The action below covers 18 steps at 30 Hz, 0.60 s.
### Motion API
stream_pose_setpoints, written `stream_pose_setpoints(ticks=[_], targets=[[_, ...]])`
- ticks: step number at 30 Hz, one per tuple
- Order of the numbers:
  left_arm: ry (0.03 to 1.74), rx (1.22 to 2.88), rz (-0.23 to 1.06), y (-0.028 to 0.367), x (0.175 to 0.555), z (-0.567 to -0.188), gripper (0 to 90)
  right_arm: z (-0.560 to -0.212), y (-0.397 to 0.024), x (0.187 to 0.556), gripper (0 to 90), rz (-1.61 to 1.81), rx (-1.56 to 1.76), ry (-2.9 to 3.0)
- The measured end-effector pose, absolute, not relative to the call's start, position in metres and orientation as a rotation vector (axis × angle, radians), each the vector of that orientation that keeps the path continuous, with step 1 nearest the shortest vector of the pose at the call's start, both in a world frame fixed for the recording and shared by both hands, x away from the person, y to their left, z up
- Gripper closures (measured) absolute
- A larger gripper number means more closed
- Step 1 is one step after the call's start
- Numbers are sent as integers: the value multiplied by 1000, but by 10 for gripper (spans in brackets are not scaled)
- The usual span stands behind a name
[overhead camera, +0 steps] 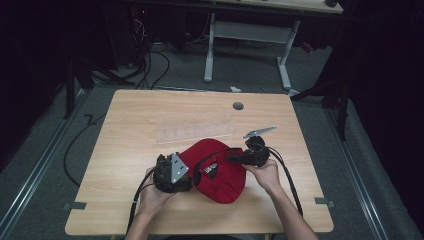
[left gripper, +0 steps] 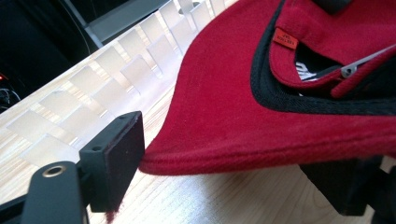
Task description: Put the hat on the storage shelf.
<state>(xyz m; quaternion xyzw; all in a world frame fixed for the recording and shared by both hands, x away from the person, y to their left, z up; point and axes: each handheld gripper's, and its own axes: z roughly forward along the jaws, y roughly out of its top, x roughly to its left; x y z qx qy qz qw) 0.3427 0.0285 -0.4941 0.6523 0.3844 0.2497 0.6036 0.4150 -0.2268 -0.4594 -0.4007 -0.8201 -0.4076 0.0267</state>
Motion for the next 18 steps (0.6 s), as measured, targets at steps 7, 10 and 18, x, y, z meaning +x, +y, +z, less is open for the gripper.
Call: stream_pose_setpoints(ticks=[7,10,18], targets=[[840,1577,523,24,338,-499,349,-459,-228,414,839,-1268,-1248,-2524],[831,1586,500,26,338,-498,409,-460,-229,415,839,-1278,-1243,-2517],[846,1608,429,37,334,-492,544,-463,-227,419,828,-1315,-1181,-2482]])
